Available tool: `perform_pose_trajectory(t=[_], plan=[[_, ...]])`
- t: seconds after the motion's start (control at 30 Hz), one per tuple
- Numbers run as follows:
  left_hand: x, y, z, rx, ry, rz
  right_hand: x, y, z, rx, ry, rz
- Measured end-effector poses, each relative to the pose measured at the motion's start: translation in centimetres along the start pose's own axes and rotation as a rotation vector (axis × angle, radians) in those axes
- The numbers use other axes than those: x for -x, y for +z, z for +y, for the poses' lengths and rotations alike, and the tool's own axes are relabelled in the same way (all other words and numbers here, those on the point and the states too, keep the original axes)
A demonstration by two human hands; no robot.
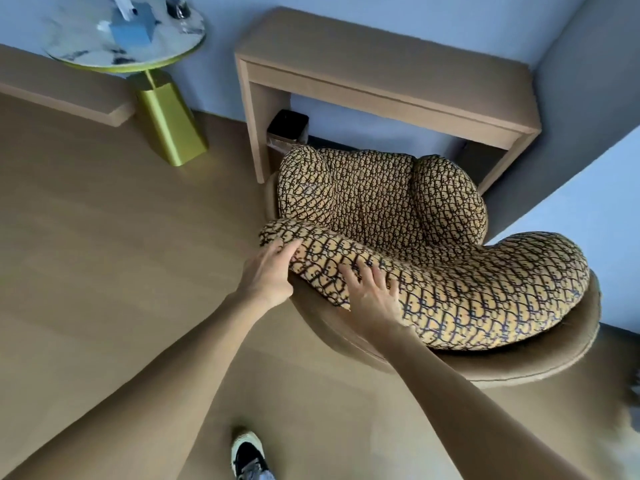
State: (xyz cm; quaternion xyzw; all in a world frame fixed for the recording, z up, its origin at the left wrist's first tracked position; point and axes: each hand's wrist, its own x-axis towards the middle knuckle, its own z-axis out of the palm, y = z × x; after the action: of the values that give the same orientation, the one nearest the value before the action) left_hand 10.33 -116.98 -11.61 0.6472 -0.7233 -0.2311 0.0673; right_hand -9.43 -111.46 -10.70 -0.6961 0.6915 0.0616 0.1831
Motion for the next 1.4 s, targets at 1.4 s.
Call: perform_pose_trajectory(t=[1.4], plan=[[-42.8, -5.4, -19.8, -0.488, 0.281, -0.569, -41.0, 6.4, -16.6, -0.380, 0.470, -0.316]])
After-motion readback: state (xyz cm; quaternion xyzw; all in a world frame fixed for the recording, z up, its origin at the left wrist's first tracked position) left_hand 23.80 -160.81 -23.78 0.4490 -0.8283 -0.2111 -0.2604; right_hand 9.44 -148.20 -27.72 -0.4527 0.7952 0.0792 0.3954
